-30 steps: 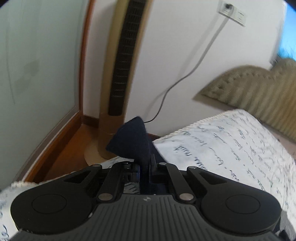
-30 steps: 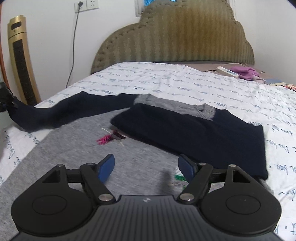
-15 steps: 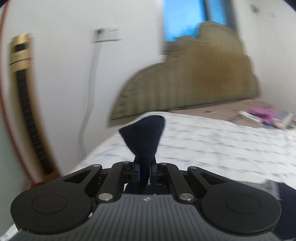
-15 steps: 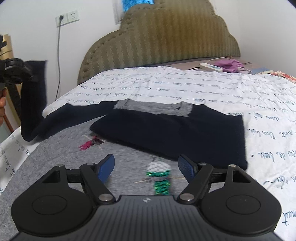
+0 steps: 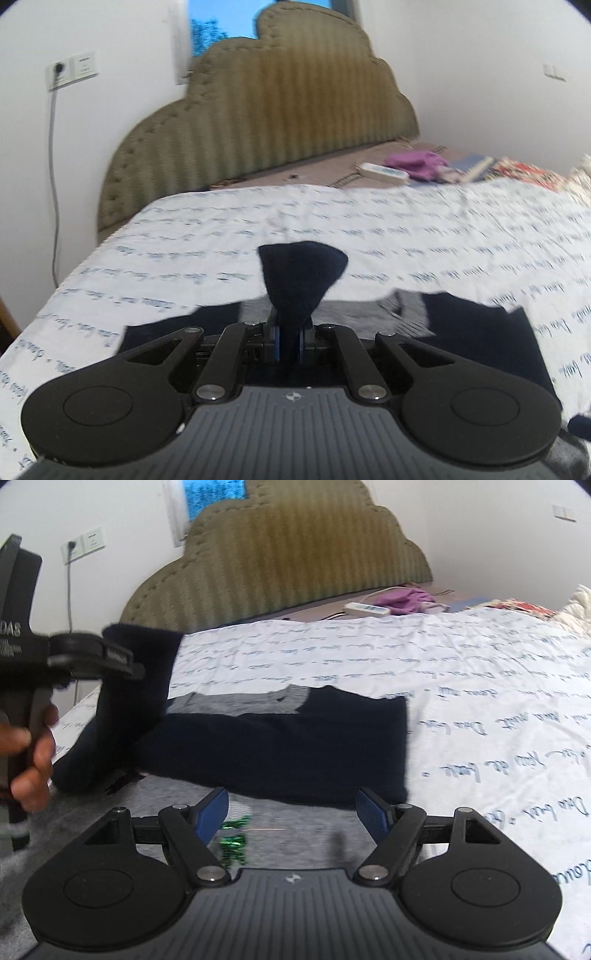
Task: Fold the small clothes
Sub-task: 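Lift the second navy sleeve and carry it across the body with the left gripper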
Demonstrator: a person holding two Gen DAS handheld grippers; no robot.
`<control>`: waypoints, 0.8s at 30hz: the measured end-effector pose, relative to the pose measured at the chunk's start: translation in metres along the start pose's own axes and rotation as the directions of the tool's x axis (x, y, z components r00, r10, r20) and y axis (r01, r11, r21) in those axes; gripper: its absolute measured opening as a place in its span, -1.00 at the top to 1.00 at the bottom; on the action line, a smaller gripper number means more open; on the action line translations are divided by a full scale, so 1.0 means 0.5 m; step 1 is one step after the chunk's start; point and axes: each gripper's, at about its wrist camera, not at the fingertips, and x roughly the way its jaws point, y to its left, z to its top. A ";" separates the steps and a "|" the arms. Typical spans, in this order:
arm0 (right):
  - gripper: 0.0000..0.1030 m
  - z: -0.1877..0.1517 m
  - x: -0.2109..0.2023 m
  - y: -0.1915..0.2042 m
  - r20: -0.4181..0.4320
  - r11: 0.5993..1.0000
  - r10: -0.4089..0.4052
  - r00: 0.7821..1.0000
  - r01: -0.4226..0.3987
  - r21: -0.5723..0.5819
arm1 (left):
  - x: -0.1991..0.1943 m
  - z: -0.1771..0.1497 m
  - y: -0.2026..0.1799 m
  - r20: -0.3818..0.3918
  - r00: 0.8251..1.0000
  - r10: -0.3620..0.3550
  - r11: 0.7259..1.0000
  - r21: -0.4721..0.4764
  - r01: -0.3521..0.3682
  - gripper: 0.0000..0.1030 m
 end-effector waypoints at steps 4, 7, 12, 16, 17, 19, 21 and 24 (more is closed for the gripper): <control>-0.48 -0.002 -0.006 -0.027 0.004 0.999 -0.024 1.000 0.024 0.029 | 0.008 -0.018 -0.046 -0.016 1.000 -0.025 0.999 0.038 0.025 0.83; -0.48 -0.004 -0.008 -0.044 0.002 0.998 -0.038 0.999 0.037 0.048 | 0.025 -0.027 -0.067 -0.036 0.999 -0.038 0.998 0.041 0.039 0.83; -0.48 -0.010 -0.011 -0.061 -0.001 0.997 -0.054 0.999 0.054 0.063 | 0.026 -0.016 -0.095 -0.008 0.999 -0.054 0.997 0.047 0.054 0.83; -0.48 -0.014 -0.013 -0.068 -0.007 0.996 -0.062 0.998 0.062 0.066 | 0.032 -0.009 -0.120 0.021 0.996 -0.091 0.994 0.066 0.089 0.79; -0.48 -0.015 -0.013 -0.069 -0.010 0.996 -0.064 0.998 0.064 0.067 | 0.039 -0.012 -0.127 0.013 0.995 -0.095 0.993 0.070 0.094 0.75; -0.48 -0.015 -0.013 -0.070 -0.013 0.995 -0.067 0.998 0.068 0.070 | 0.058 -0.022 -0.140 -0.022 0.993 -0.118 0.989 0.089 0.119 0.55; -0.48 -0.016 -0.016 -0.071 -0.011 0.995 -0.071 0.997 0.071 0.067 | 0.072 -0.033 -0.150 -0.079 0.983 -0.168 0.978 0.114 0.176 0.02; -0.49 -0.014 -0.020 -0.073 -0.007 0.994 -0.084 0.996 0.084 0.065 | 0.060 -0.046 -0.151 -0.090 0.970 -0.226 0.959 0.153 0.238 -0.51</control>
